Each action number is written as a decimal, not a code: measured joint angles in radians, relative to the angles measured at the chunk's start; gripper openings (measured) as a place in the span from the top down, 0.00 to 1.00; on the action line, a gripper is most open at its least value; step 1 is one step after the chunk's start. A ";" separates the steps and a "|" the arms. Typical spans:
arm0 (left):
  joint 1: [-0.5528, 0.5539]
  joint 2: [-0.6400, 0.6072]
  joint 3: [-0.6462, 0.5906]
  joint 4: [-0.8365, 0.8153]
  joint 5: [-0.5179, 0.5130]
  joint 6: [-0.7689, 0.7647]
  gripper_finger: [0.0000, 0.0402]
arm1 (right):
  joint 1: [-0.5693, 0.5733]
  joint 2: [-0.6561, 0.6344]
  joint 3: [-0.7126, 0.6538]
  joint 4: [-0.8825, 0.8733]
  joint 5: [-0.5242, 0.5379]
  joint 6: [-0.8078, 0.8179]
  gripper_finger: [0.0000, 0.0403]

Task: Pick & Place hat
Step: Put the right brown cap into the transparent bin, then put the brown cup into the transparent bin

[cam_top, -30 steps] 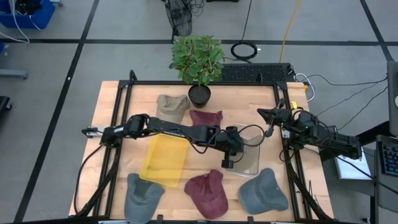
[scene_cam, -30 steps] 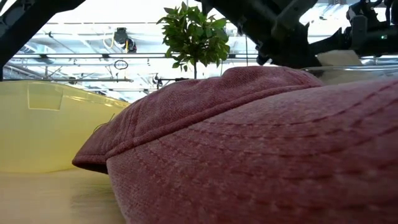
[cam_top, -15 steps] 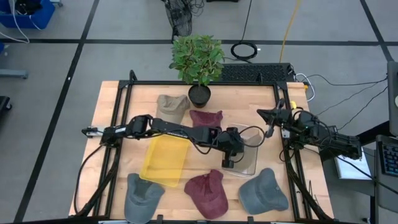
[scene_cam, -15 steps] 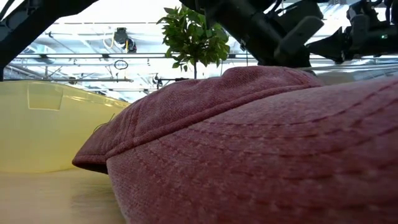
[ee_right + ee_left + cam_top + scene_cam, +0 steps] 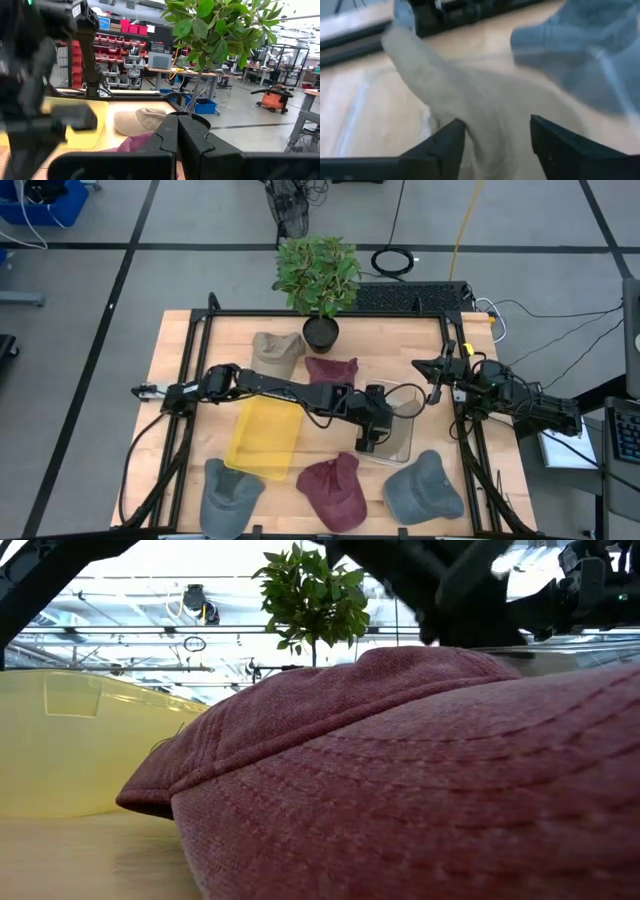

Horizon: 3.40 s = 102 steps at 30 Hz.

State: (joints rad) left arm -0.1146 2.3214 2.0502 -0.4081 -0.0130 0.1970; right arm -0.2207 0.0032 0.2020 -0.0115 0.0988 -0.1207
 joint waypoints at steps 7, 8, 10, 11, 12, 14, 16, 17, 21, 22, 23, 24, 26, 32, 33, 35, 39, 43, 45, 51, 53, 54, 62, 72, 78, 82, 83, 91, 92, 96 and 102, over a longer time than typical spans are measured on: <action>0.000 -0.018 0.002 -0.011 -0.034 0.033 0.28 | 0.000 0.000 0.000 0.000 0.001 0.002 1.00; 0.000 -0.027 0.001 -0.018 -0.039 0.044 0.27 | 0.000 0.000 0.000 0.000 0.001 0.001 1.00; -0.001 -0.042 0.001 -0.027 -0.042 0.072 0.25 | 0.000 0.000 0.000 -0.003 0.001 0.001 1.00; -0.005 -0.064 0.001 -0.035 -0.045 0.085 0.25 | 0.000 0.000 0.000 -0.006 0.001 0.000 1.00; -0.009 -0.083 0.001 -0.068 -0.054 0.097 0.25 | 0.000 0.000 0.000 -0.009 0.000 0.000 1.00; -0.021 -0.133 0.001 -0.089 -0.088 0.117 0.26 | 0.000 0.003 0.000 -0.009 0.001 0.000 1.00; -0.032 -0.190 0.001 -0.147 -0.122 0.125 0.27 | 0.001 0.006 0.000 -0.015 0.001 0.000 1.00; -0.038 -0.224 0.001 -0.173 -0.137 0.124 0.28 | 0.000 0.007 0.000 -0.014 0.000 0.000 1.00; -0.046 -0.360 0.002 -0.345 -0.154 0.136 0.35 | 0.000 0.008 0.000 -0.017 -0.001 0.003 1.00; -0.044 -0.394 0.002 -0.380 -0.159 0.129 0.37 | 0.000 0.008 0.000 -0.016 0.000 0.007 1.00; -0.040 -0.424 0.002 -0.422 -0.170 0.113 0.41 | 0.000 0.008 0.000 -0.016 -0.002 0.011 1.00; -0.034 -0.448 0.002 -0.463 -0.176 0.091 0.44 | 0.000 0.008 0.000 -0.016 -0.011 0.017 1.00; -0.021 -0.498 0.002 -0.523 -0.179 0.058 0.54 | 0.000 0.008 0.000 -0.015 -0.026 0.024 1.00; 0.023 -0.609 -0.002 -0.776 -0.160 0.061 0.92 | 0.000 0.008 0.000 -0.014 -0.081 0.034 1.00; 0.034 -0.622 -0.010 -0.798 -0.146 0.057 0.96 | 0.000 0.008 0.000 -0.015 -0.101 0.034 1.00; 0.052 -0.661 -0.051 -0.818 -0.114 0.058 0.97 | 0.000 0.008 0.000 -0.015 -0.126 0.034 1.00; 0.091 -0.784 -0.228 -0.729 -0.067 0.123 0.99 | 0.000 0.008 0.000 -0.015 -0.158 0.038 1.00; 0.164 -0.942 -0.503 -0.520 0.053 0.172 0.99 | 0.000 0.009 0.000 -0.016 -0.157 0.076 1.00; 0.210 -1.026 -0.656 -0.419 0.100 0.179 0.99 | 0.000 0.009 -0.002 -0.016 -0.157 0.089 1.00; 0.357 -1.235 -1.088 -0.052 0.201 0.099 0.99 | 0.000 0.009 -0.028 0.000 -0.155 0.103 1.00; 0.395 -1.267 -1.199 0.038 0.192 0.062 0.99 | 0.000 0.009 -0.040 0.024 -0.155 0.110 1.00; 0.412 -1.272 -1.249 0.087 0.188 0.047 0.99 | 0.000 0.008 -0.048 0.042 -0.156 0.115 1.00; 0.482 -1.262 -1.435 0.245 0.154 0.055 0.99 | 0.000 0.009 -0.110 0.153 -0.155 0.161 1.00; 0.598 -1.262 -1.432 0.245 -0.018 -0.106 0.99 | 0.000 0.008 -0.128 0.181 -0.153 0.160 1.00; 0.598 -1.211 -1.329 0.076 -0.135 -0.075 0.93 | 0.000 0.008 -0.129 0.181 -0.153 0.163 1.00; 0.602 -1.104 -1.183 -0.132 -0.118 -0.067 0.83 | 0.000 0.009 -0.129 0.191 -0.152 0.162 1.00; 0.602 -1.072 -1.163 -0.168 -0.116 -0.061 0.80 | 0.000 0.009 -0.129 0.200 -0.152 0.162 1.00; 0.603 -0.901 -1.077 -0.233 -0.028 0.004 0.50 | 0.000 0.009 -0.130 0.202 -0.153 0.162 1.00; 0.602 -0.883 -1.068 -0.232 -0.019 0.009 0.47 | 0.000 0.009 -0.130 0.202 -0.153 0.162 1.00; 0.602 -0.828 -1.057 -0.226 -0.014 0.020 0.37 | 0.000 0.009 -0.130 0.202 -0.153 0.162 1.00; 0.607 -0.765 -1.057 -0.211 -0.014 0.055 0.31 | 0.000 0.009 -0.130 0.202 -0.154 0.162 1.00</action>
State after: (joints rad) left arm 0.4923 1.5561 0.9928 -0.6186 -0.0265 0.2515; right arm -0.2205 0.0124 0.0719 0.1905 -0.0550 0.0414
